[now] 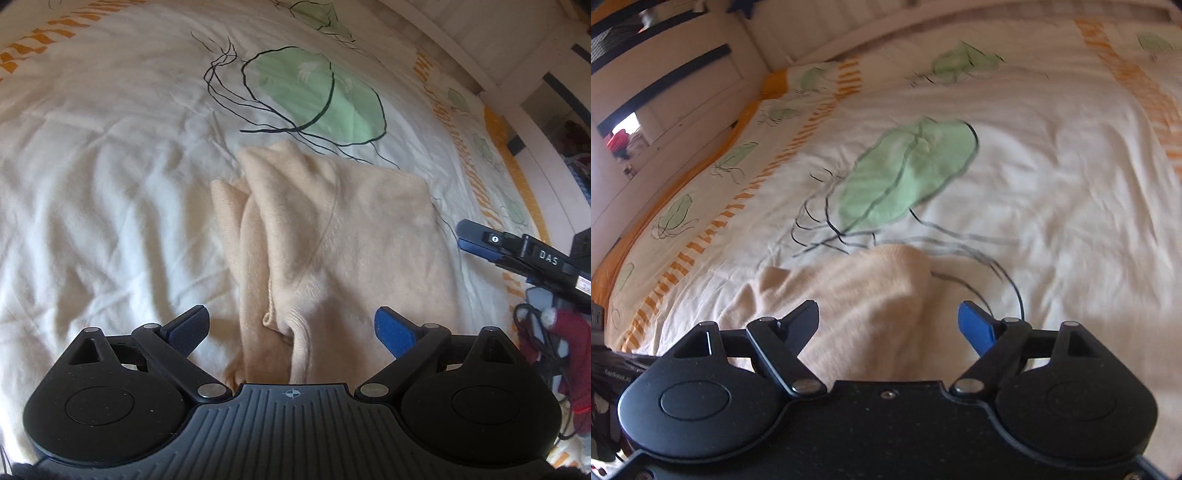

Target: Fold small clothes

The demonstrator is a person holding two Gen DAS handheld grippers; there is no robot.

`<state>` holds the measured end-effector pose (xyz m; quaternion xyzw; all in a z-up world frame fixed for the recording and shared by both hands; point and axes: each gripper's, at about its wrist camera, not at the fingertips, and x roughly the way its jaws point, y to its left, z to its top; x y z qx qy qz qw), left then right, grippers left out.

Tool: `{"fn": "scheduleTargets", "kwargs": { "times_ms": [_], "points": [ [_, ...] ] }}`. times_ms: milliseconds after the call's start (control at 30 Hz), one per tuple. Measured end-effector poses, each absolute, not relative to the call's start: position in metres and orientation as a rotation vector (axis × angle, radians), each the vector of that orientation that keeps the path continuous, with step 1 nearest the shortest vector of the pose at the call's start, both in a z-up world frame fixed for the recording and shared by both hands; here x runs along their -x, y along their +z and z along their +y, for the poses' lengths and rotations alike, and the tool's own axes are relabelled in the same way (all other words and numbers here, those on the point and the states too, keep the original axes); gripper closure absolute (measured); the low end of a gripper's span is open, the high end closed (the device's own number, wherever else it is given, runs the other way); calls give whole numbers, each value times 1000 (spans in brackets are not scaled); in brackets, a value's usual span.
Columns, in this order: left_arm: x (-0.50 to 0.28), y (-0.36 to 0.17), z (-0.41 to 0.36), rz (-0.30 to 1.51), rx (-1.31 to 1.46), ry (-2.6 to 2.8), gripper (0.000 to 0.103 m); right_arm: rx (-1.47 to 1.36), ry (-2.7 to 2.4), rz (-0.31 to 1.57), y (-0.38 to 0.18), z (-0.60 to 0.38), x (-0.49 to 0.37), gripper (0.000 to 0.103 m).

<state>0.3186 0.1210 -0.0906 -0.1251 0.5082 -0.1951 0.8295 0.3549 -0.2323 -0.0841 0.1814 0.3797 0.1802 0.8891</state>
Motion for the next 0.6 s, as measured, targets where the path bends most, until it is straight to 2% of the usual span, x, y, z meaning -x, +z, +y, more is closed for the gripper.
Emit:
{"fn": "scheduleTargets", "kwargs": {
  "times_ms": [33,300,467,600],
  "points": [
    [-318,-91,118,1073,242,-412,1,-403,376,797,-89,-235,-354,18],
    [-322,-109,115,1130,209,-359,1,-539,473,843,-121,-218,-366,18],
    [-329,-115,111,1116,243,-374,1,-577,520,820,-130,-203,-378,9],
    [-331,-114,109,1108,235,-389,1,-543,559,819,-130,-190,-382,6]
  ]
}}
